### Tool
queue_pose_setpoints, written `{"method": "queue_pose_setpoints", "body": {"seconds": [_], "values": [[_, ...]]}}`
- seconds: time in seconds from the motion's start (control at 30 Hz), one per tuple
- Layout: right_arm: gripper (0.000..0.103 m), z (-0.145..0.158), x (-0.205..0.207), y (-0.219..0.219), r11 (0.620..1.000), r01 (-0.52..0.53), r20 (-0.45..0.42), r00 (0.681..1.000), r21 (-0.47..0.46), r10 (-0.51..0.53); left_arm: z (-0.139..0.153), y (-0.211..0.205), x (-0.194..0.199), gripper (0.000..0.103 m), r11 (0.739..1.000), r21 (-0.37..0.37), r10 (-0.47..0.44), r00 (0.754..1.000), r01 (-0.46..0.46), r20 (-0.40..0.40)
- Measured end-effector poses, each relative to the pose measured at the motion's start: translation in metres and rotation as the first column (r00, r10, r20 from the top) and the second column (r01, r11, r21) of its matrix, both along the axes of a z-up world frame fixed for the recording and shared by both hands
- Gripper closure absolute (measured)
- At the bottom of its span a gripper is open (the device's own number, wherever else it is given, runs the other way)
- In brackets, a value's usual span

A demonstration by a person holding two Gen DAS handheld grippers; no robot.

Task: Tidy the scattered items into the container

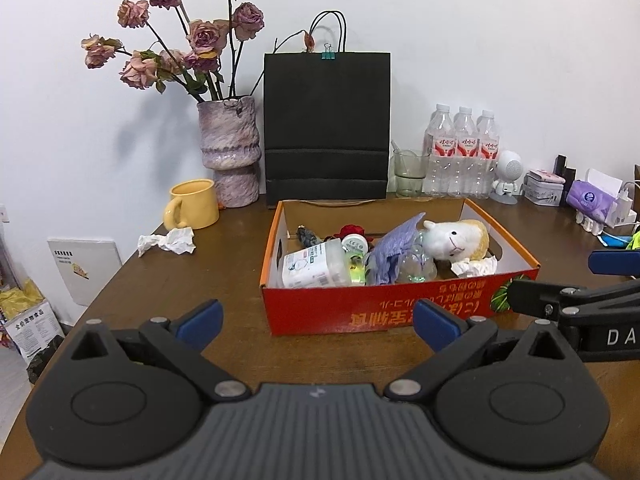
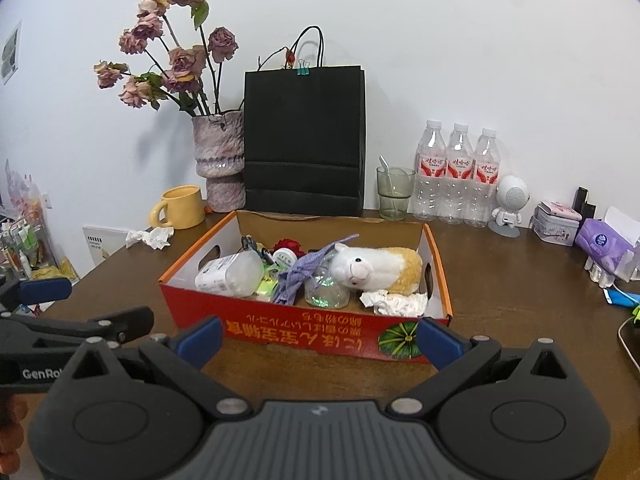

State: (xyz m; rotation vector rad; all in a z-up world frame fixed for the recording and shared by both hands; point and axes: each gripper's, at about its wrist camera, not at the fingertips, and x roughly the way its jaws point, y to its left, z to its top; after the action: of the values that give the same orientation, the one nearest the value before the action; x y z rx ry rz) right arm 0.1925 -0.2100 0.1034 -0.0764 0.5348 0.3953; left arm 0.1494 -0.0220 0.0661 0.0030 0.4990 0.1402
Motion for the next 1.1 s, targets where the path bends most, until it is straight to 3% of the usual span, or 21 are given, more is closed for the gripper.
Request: {"method": "queue_pose_setpoints", "body": {"seconds": [1.1], "values": [[0.000,-0.0066,-0.0088,-0.0045,1.000,0.004,-0.023,1.000,-0.004,-0.004,-0.0035,-0.0033,-0.0082,0.000,1.000,0.001,0.016,1.000,-0.016,-0.020]]}}
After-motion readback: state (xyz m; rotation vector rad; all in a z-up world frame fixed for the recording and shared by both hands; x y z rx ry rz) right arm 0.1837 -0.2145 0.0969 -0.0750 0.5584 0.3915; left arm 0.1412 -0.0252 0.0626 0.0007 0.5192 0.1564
